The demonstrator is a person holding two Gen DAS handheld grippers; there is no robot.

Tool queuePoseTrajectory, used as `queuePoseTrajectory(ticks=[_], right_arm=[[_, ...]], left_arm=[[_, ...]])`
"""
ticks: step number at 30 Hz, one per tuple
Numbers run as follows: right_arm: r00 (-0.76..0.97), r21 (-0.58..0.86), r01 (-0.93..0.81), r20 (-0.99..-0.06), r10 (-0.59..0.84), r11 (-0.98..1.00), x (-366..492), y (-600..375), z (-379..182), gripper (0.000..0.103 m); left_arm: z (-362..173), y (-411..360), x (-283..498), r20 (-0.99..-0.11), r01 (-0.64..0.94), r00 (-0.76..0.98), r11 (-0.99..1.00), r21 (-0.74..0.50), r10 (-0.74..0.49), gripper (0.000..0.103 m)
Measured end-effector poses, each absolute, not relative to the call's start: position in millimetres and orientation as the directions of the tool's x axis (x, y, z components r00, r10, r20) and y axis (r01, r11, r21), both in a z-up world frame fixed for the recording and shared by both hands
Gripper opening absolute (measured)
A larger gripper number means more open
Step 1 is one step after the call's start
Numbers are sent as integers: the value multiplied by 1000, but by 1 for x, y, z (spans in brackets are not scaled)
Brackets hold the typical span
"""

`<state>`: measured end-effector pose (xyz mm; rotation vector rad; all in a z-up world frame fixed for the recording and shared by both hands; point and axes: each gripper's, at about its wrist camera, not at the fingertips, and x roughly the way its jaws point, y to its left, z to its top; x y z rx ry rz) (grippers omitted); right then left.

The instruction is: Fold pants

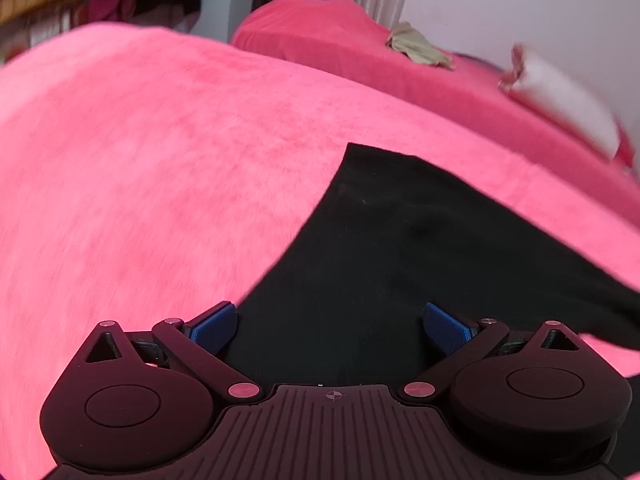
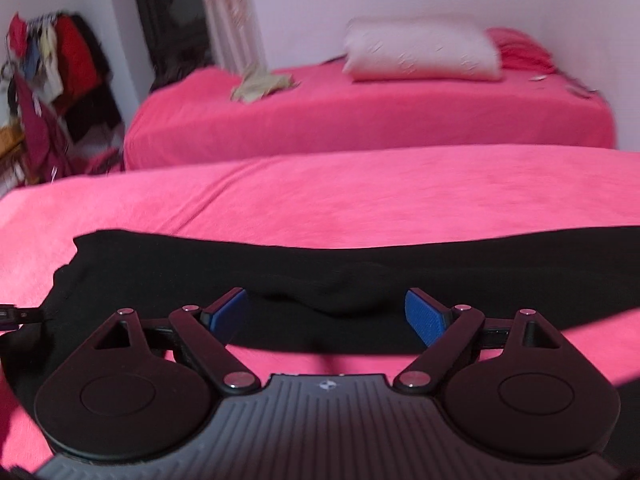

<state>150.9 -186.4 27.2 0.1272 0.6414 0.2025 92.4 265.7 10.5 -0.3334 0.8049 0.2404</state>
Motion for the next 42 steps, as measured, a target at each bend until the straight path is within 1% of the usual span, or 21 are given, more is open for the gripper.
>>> queuePoseTrajectory(ticks=[3,7,9,10,11,12,13,14,15,18,21,23,30,37,40,42], right_arm=[[800,218,-111,-559,217,970,119,-221,30,89],[793,319,-70,-556,247,945,81,-264,22,89],[782,377,-48,-562,269,925,65,-285,15,88],[778,407,-32,-564,278,913,57,-295,12,83],[775,430,-14,-566,281,903,51,-306,11,74],[772,453,13,-571,279,891,45,-316,9,68],[767,475,42,-579,277,879,41,-327,8,56],[761,495,66,-587,277,866,35,-337,7,53],[754,513,91,-595,277,854,32,-346,6,53],[733,551,161,-622,274,819,24,-369,0,53],[720,578,212,-638,274,788,23,-382,-10,53],[708,596,241,-648,281,766,28,-385,-19,53],[741,665,236,-595,311,709,45,-388,-32,54],[736,660,214,-594,325,720,45,-395,-32,54],[736,657,205,-593,328,726,45,-397,-32,53],[737,643,196,-595,321,741,45,-396,-32,50]], left_arm=[[21,266,60,-741,-354,669,901,-250,57,103],[26,253,26,-757,-370,651,894,-253,55,103],[23,248,15,-766,-366,643,887,-282,22,103],[20,246,12,-769,-363,640,883,-298,4,103],[16,245,12,-774,-362,633,880,-308,-10,103],[11,243,13,-787,-371,616,875,-311,-18,103],[9,240,12,-786,-380,619,876,-297,2,103],[10,237,12,-784,-381,621,879,-286,13,103],[10,235,12,-786,-378,618,880,-287,9,103],[11,234,16,-785,-366,617,865,-343,-50,103],[11,237,22,-791,-386,610,851,-357,-56,103],[11,241,24,-787,-401,612,830,-389,-74,103],[7,253,34,-751,-391,647,788,-476,-133,103],[-1,257,34,-681,-376,720,751,-543,-132,103],[-7,258,34,-641,-373,753,706,-601,-148,103],[-9,257,33,-627,-381,768,694,-611,-130,103]])
